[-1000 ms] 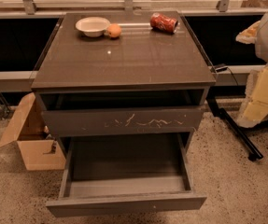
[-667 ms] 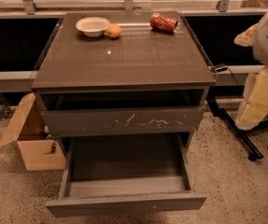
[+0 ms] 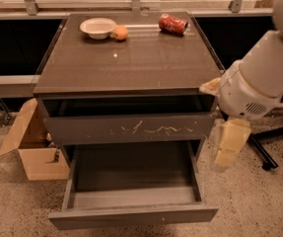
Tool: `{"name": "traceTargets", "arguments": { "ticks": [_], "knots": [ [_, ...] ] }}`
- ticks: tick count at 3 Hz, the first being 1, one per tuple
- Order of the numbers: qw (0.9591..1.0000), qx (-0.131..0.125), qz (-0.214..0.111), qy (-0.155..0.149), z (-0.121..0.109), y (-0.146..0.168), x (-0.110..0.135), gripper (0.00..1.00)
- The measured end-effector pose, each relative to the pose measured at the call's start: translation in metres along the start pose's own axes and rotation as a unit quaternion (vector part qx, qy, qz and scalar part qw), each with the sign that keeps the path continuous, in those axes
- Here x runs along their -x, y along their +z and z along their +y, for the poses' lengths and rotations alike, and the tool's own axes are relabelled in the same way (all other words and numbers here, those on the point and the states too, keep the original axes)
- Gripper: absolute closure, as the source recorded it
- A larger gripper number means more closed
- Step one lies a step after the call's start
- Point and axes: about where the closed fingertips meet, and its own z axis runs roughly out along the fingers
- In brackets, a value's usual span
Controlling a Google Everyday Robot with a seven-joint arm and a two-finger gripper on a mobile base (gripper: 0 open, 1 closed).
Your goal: Close middle drawer
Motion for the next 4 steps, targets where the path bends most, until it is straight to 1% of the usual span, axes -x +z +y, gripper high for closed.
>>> {"name": "traceTargets", "arguments": {
  "ticks": [1, 2, 3, 4],
  "knots": [
    [0.9969, 0.063, -0.048, -0.006, 0.025, 0.063, 0.015, 0.00],
    [0.9969, 0.063, -0.048, -0.006, 0.025, 0.063, 0.015, 0.00],
    [0.9951, 0.087, -0.034, -0.033, 0.038, 0.125, 0.011, 0.00],
    [0.9919, 0.108, -0.032, -0.058, 0.051, 0.182, 0.008, 0.00]
  ]
}}
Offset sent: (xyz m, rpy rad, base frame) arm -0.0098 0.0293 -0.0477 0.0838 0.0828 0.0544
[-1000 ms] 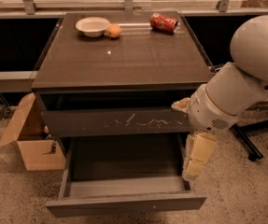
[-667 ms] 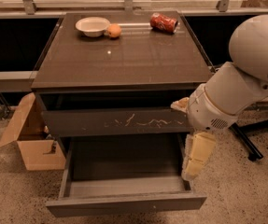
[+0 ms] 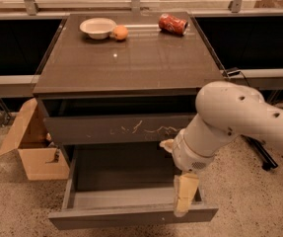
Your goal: Close middle drawer
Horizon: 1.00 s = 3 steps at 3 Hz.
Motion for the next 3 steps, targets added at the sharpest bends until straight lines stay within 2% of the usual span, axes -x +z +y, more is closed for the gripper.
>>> {"name": "traceTargets", "arguments": {
  "ticks": [1, 2, 3],
  "knots": [
    [0.9996, 0.024, -0.003, -0.013, 0.003, 0.056, -0.009, 0.00],
    [0.9988, 0.045, -0.010, -0.013, 0.006, 0.105, -0.021, 0.19],
    [0.9974, 0.070, -0.018, -0.003, 0.010, 0.150, -0.034, 0.42]
  ]
}}
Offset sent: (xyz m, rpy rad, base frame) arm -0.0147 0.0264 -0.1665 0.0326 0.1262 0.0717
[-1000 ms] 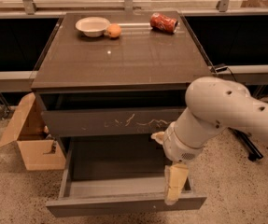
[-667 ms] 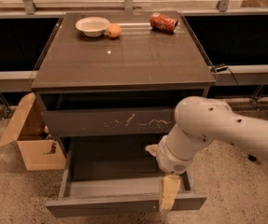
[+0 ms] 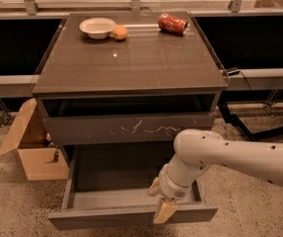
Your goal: Close middle drawer
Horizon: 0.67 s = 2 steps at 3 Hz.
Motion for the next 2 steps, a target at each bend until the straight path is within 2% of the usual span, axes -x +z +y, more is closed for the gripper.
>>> {"name": "traceTargets", "arguments": {
  "ticks": [1, 2],
  "knots": [
    [0.9995, 0.026, -0.003, 0.019, -0.0001, 0.0401, -0.0108, 0.66],
    [0.9993, 0.029, -0.004, 0.021, 0.0008, 0.0436, -0.0114, 0.89]
  ]
}}
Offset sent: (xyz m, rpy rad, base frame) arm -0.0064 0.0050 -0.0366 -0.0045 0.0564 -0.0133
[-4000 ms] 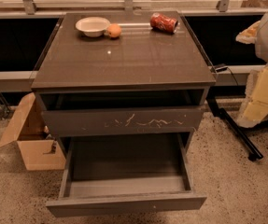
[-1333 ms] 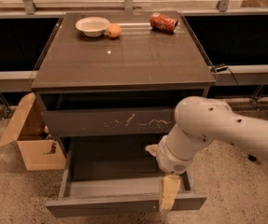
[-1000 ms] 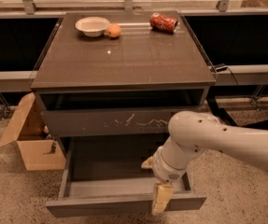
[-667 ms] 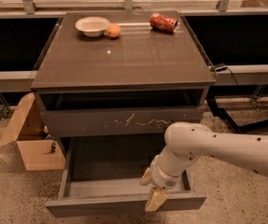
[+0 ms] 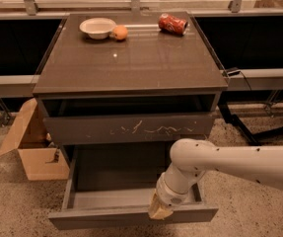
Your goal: Close middle drawer
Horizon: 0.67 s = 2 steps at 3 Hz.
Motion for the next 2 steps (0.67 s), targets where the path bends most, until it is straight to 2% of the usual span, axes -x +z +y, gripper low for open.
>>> {"name": "traceTargets", "arguments": {
  "ticks": [1, 2],
  "knots": [
    [0.9995, -0.004, 0.031, 0.002, -0.002, 0.032, -0.004, 1.00],
    [0.9985, -0.021, 0.050, 0.009, -0.003, 0.056, -0.010, 1.00]
  ]
}}
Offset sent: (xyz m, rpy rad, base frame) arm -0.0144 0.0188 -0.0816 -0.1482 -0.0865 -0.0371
